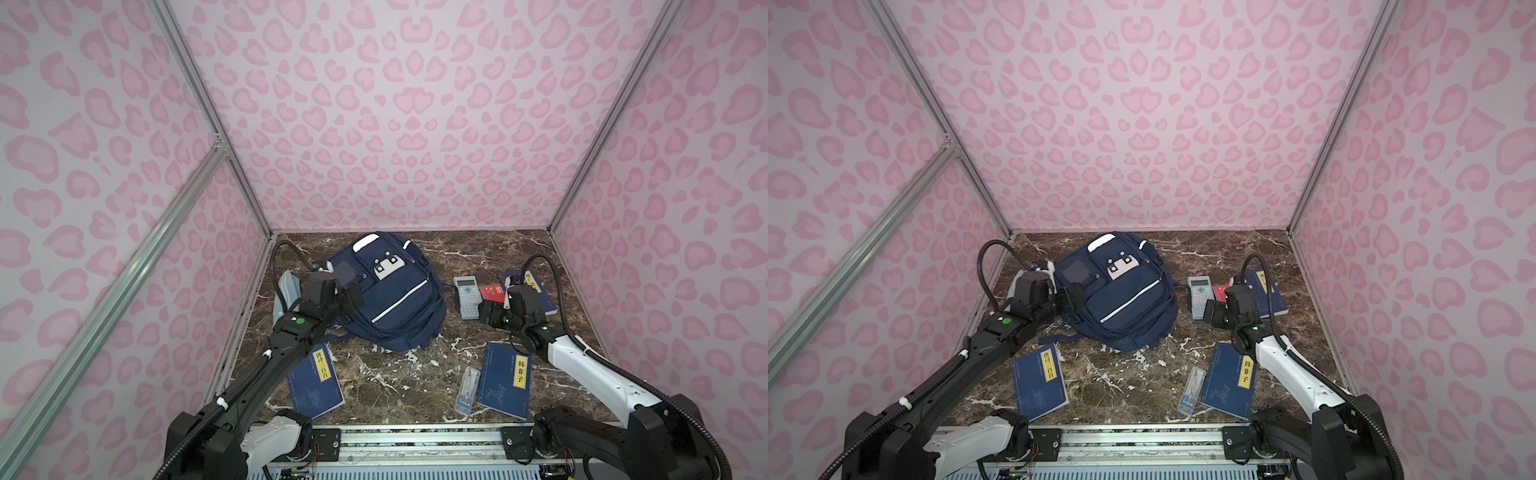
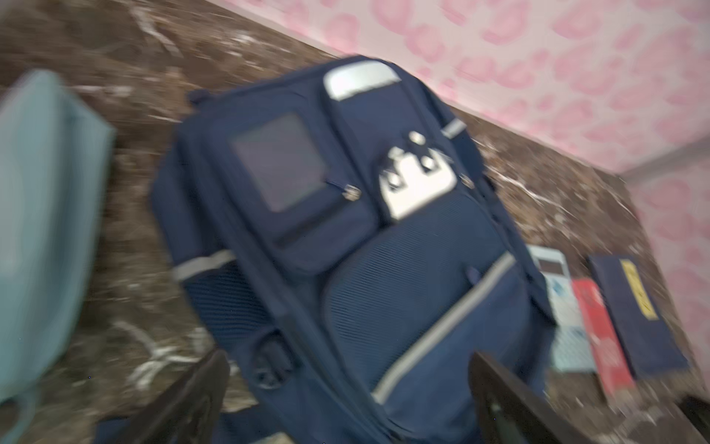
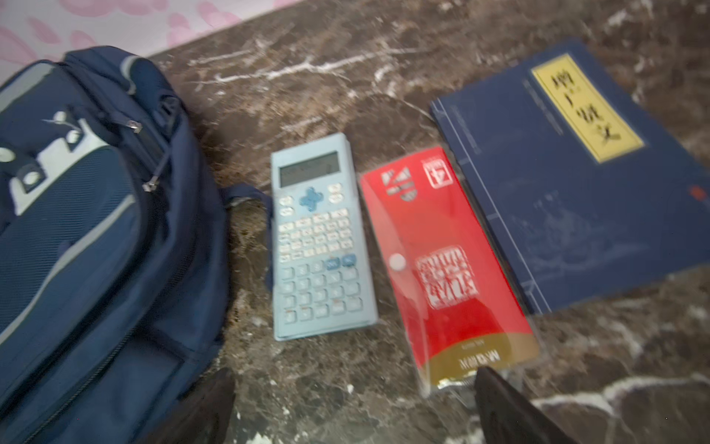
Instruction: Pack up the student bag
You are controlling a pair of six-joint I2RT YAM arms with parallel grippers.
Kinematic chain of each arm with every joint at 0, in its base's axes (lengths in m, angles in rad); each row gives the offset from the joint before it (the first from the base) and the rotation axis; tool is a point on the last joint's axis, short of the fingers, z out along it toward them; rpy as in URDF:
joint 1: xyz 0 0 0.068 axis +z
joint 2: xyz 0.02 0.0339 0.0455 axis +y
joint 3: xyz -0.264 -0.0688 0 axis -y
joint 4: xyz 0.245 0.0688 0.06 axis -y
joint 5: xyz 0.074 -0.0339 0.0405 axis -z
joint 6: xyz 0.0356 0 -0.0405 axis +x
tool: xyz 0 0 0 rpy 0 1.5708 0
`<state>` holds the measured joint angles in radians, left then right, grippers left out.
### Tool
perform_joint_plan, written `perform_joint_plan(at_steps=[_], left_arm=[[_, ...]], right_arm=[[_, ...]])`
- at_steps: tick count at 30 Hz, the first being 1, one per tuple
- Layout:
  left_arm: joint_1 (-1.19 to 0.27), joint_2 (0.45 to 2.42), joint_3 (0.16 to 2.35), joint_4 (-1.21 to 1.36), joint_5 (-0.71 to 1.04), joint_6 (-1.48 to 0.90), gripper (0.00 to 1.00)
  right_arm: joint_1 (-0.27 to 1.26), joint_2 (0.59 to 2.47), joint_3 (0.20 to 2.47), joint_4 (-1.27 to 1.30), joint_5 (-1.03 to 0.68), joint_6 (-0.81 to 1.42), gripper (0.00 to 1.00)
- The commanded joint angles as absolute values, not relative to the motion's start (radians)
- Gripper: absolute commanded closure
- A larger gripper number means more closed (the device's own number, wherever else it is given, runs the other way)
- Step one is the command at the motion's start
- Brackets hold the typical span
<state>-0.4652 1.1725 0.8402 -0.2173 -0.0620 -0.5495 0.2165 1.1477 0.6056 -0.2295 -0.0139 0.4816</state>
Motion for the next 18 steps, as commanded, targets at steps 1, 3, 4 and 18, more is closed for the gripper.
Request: perform_joint_plan(at_steps=[1, 3, 4, 18], left_arm=[[-0.596, 1.251, 0.878, -0.127, 0.034, -0.611, 0.00], [-0.691, 1.326, 0.920, -0.113, 0.058, -0.630, 0.00], [-0.749, 1.364, 0.953, -0.111, 0.057, -0.633, 0.00], [-1.023, 1.734, 1.170, 0.015, 0.179, -0.668, 0.06]], right_arm=[[0.166, 1.124, 0.561, -0.356, -0.098, 0.561, 0.01], [0.166, 1.112, 0.551, -0.425, -0.102, 0.543, 0.01], [0.169, 1.109, 0.550, -0.467, -0.066, 0.562, 0.01], [0.149, 0.948, 0.482, -0.686, 0.204, 0.746, 0.01]])
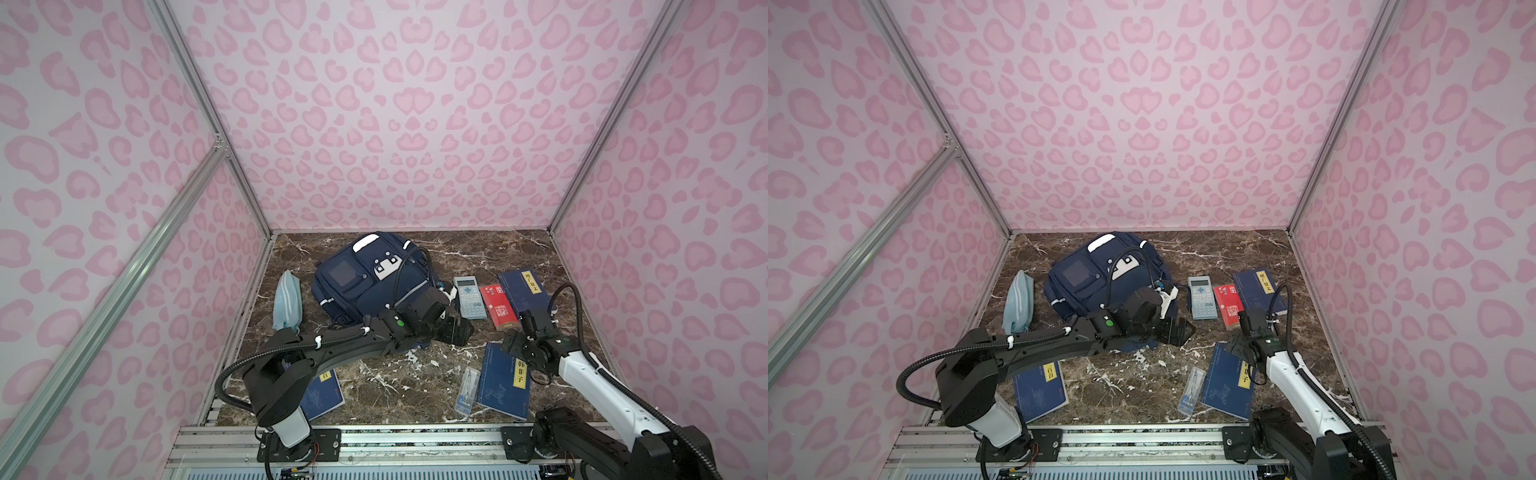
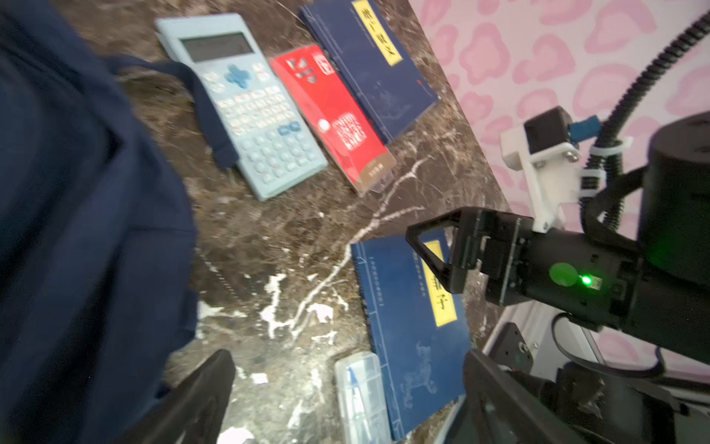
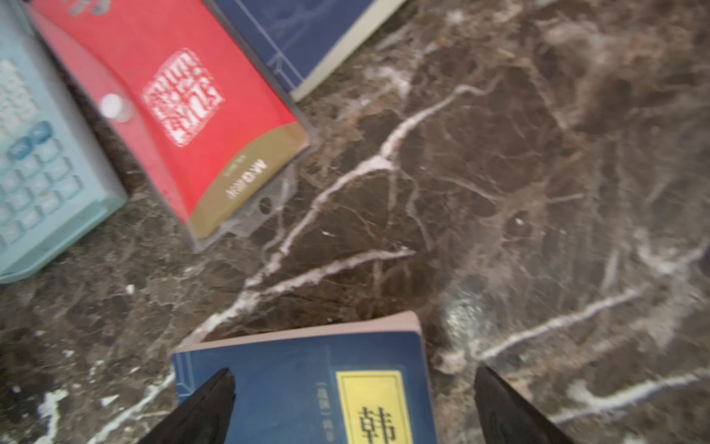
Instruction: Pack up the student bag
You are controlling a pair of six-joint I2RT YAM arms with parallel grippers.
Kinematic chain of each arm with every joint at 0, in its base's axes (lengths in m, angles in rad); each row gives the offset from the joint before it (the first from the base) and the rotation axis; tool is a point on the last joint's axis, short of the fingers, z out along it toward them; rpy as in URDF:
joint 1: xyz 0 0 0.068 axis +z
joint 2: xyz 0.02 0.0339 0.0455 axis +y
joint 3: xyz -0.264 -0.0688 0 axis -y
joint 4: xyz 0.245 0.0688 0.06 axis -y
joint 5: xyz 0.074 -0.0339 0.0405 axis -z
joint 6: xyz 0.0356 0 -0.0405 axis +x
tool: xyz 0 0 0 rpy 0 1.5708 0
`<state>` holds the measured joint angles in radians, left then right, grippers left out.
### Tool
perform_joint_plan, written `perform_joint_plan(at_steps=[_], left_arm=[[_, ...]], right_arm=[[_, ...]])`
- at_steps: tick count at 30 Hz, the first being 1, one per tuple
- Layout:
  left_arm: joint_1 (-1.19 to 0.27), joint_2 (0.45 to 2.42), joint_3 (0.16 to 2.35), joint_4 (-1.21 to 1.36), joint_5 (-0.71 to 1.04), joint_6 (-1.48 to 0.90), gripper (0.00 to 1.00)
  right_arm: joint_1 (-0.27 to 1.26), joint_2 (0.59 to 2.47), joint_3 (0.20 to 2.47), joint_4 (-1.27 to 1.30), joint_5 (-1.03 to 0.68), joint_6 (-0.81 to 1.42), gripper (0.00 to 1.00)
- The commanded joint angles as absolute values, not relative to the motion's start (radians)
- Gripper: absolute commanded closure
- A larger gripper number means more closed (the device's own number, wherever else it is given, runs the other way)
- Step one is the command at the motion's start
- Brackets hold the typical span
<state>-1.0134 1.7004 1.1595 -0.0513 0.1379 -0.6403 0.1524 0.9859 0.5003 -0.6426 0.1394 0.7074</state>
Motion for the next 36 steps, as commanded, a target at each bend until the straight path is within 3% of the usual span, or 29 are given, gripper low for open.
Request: perform_joint_plan(at_steps=[1, 9, 12, 16, 21, 24, 29, 31, 36], left_arm=[[-1.031, 1.755, 1.171, 0.029, 0.188, -0.674, 0.07], [-1.040, 1.910, 1.222, 0.027, 0.225, -0.664, 0.14], [-1.040, 1.965, 1.245, 0.030, 0.238, -0.657, 0.24], [-1.024, 2.053, 1.262, 0.082, 0.298, -0.687, 0.43], [-1.017, 2.087, 1.286, 0.095, 0.305, -0.687, 0.50], [-1.016, 2.116, 1.304, 0.097, 0.328, -0.703, 0.55], [-1.017, 2.157, 1.332, 0.104, 0.364, -0.719, 0.71], [-1.016, 2.154, 1.329, 0.097, 0.348, -0.722, 0.72], [-1.010, 2.157, 1.339, 0.081, 0.334, -0.717, 0.73]], right_arm=[[0.148, 0.922, 0.466, -0.675, 0.185, 0.752, 0.01], [0.142, 0.854, 0.331, -0.509, -0.050, 0.774, 0.08], [0.140, 0.875, 0.296, -0.458, -0.088, 0.786, 0.13], [0.140, 0.887, 0.289, -0.395, -0.137, 0.784, 0.24], [0.138, 0.883, 0.255, -0.302, -0.197, 0.777, 0.41], [0.138, 0.905, 0.245, -0.246, -0.246, 0.753, 0.58], [0.132, 0.993, 0.283, -0.235, -0.287, 0.689, 0.67], [0.127, 1.023, 0.297, -0.246, -0.307, 0.668, 0.67], [0.109, 1.076, 0.298, -0.214, -0.371, 0.612, 0.82]])
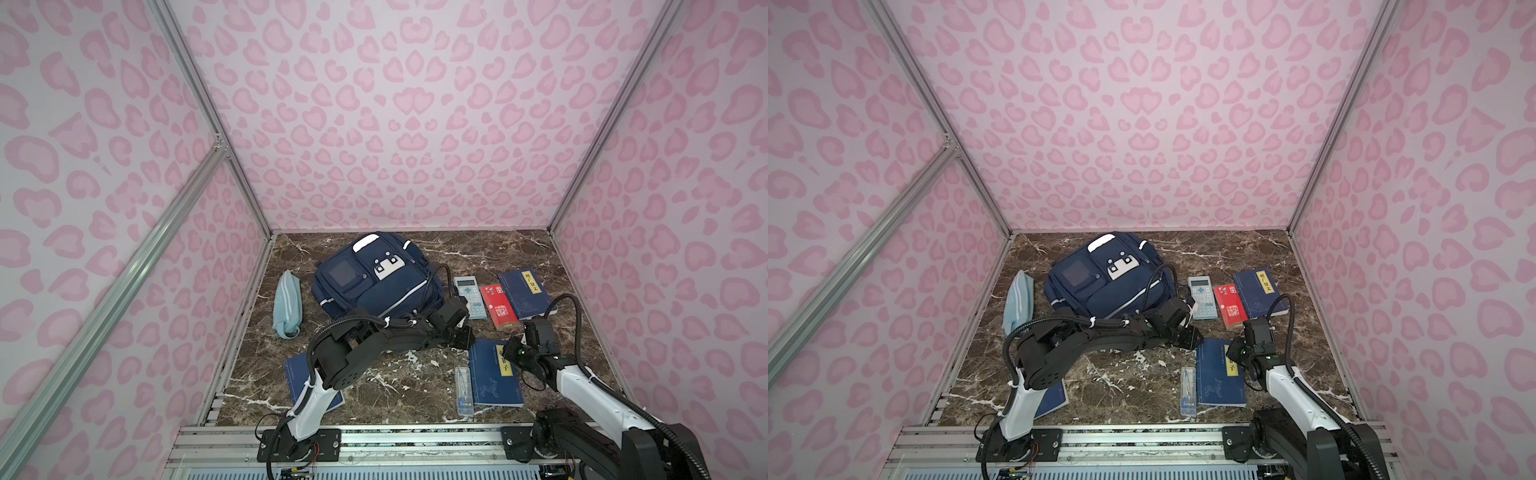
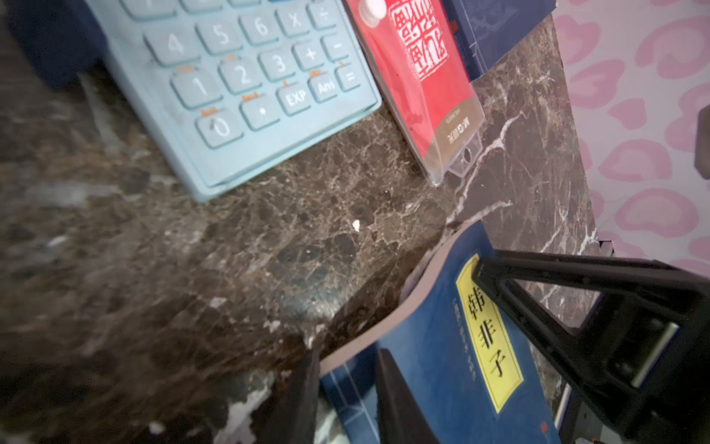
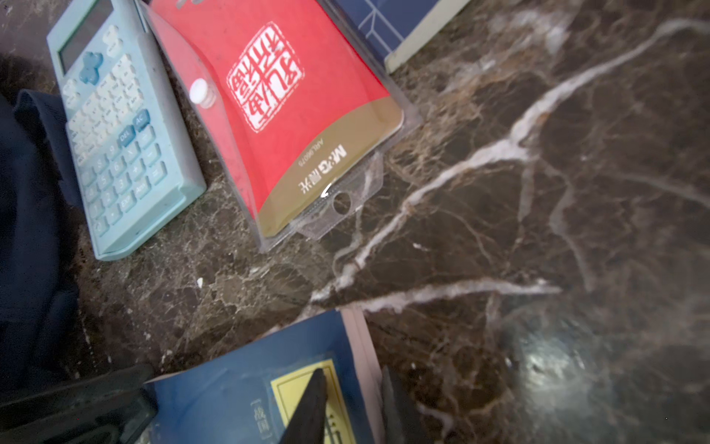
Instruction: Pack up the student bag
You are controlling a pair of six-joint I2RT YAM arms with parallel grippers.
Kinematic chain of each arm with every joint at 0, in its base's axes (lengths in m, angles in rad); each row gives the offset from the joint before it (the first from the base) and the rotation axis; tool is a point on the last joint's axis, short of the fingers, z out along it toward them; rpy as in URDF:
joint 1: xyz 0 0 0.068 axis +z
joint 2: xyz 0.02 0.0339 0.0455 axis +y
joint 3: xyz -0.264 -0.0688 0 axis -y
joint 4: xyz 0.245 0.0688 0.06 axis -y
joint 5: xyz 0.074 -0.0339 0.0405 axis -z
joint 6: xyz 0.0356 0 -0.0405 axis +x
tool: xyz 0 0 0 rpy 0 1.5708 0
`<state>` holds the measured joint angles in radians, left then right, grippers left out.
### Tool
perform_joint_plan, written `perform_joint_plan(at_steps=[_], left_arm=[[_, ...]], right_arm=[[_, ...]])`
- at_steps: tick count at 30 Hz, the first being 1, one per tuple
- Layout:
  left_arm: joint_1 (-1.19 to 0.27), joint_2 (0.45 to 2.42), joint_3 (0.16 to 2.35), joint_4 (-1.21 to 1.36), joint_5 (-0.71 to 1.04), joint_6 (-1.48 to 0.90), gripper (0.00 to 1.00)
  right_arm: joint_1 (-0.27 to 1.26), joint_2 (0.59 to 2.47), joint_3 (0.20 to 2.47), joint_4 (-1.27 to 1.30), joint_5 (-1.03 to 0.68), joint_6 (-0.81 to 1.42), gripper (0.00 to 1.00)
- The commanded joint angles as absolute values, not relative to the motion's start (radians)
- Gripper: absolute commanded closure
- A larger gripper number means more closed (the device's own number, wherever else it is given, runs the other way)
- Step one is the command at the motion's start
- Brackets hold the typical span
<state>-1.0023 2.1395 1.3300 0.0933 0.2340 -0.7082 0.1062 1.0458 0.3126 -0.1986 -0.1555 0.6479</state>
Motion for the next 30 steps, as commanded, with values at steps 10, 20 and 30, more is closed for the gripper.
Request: perform_joint_plan(at_steps=[10, 20, 30], left_arm=[[-0.974, 2.057, 1.357, 0.037, 0.289, -0.695, 0.52], [-0.927, 1.902, 1.173, 0.183, 0.348, -0.684, 0.36], [-0.934, 1.991, 1.098, 0.365, 0.374, -0.775, 0.37]], right_arm=[[0.034, 1.025, 0.313, -0.202, -0.424, 0.586, 1.00], [-0.040, 0.809, 0.347, -0.189, -0.457, 0.651, 1.00], [-0.048, 0.892, 0.347, -0.274, -0.421, 0.564, 1.00]])
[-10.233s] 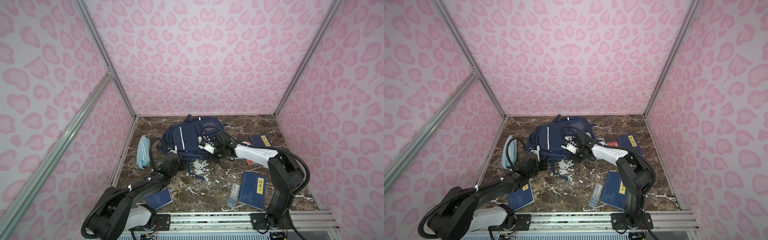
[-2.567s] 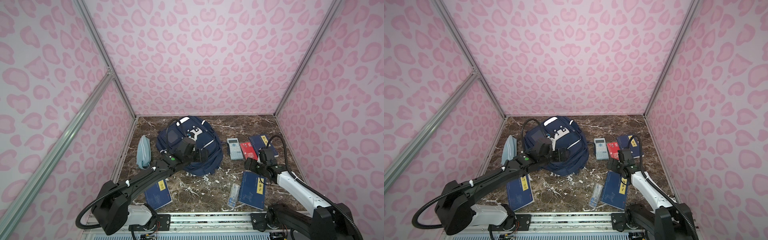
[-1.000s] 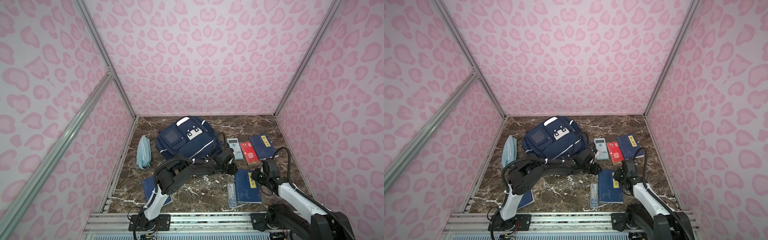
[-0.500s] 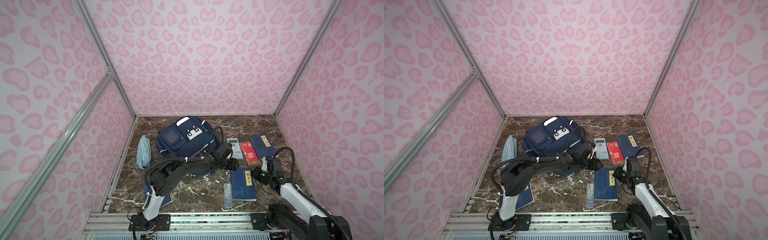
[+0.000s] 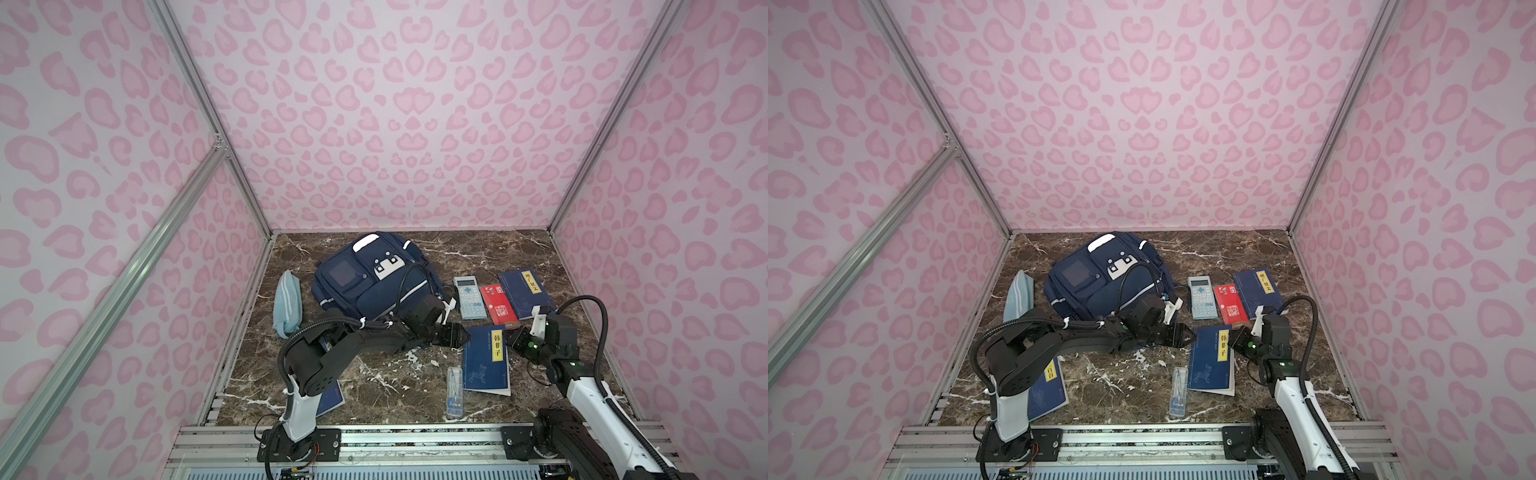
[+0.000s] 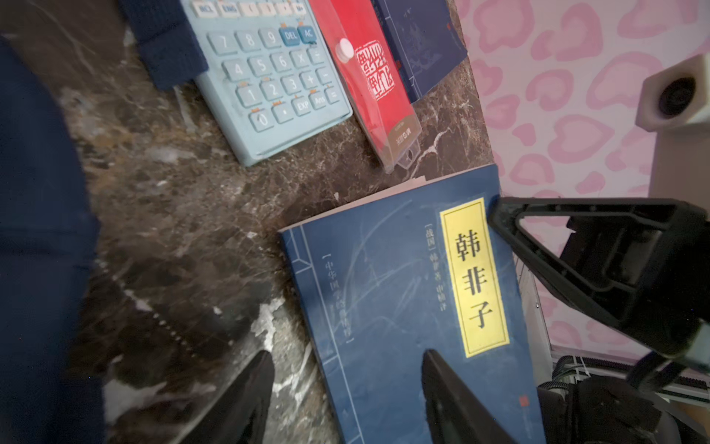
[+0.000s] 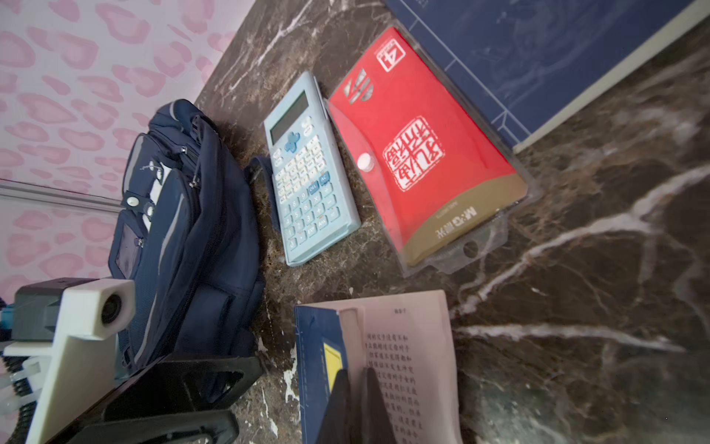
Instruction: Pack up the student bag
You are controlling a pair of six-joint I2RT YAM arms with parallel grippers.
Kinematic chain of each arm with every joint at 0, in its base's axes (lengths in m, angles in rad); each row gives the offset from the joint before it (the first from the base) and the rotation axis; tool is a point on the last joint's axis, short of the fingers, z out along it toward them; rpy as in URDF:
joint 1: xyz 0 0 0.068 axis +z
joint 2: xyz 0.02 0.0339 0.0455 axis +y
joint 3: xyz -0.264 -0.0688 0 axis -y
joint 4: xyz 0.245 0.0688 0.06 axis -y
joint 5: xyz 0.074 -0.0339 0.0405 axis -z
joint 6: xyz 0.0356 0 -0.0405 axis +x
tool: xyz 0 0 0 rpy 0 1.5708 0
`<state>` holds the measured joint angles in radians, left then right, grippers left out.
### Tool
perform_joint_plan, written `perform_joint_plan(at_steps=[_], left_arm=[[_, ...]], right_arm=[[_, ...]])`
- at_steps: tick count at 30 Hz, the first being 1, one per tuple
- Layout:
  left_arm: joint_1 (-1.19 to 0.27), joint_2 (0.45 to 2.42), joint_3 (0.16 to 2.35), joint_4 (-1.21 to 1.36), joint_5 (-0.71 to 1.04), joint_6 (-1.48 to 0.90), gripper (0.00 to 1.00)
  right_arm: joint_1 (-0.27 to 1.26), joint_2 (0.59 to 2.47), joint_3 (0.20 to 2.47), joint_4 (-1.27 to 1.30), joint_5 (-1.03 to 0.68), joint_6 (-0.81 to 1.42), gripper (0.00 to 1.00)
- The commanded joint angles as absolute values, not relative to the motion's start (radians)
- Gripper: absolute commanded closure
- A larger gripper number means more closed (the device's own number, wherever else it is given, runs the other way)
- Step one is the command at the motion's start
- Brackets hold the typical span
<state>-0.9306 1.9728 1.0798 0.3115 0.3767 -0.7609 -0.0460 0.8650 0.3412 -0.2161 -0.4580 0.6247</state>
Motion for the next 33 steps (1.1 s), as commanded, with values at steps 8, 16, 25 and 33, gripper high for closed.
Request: perform_joint_plan(at_steps=[8, 16, 25, 33], left_arm=[[-0.970, 2.079, 1.199, 0.214, 0.321, -0.781, 0.59], [-0.985, 2.096, 1.216, 0.153, 0.279, -0.771, 0.62], [-0.984, 2.114, 1.219, 0.165, 0.293, -0.780, 0.62], [-0.943, 1.984, 1.201, 0.161, 0.290, -0.730, 0.60]], right_arm=[[-0.048, 0.997, 0.347, -0.292, -0.400, 0.540, 0.61], [-0.048, 1.139, 0.359, -0.233, -0.508, 0.512, 0.48], [-0.049, 1.225, 0.341, -0.134, -0.602, 0.505, 1.00], [-0.072, 1.086, 0.395, -0.221, -0.612, 0.520, 1.00]])
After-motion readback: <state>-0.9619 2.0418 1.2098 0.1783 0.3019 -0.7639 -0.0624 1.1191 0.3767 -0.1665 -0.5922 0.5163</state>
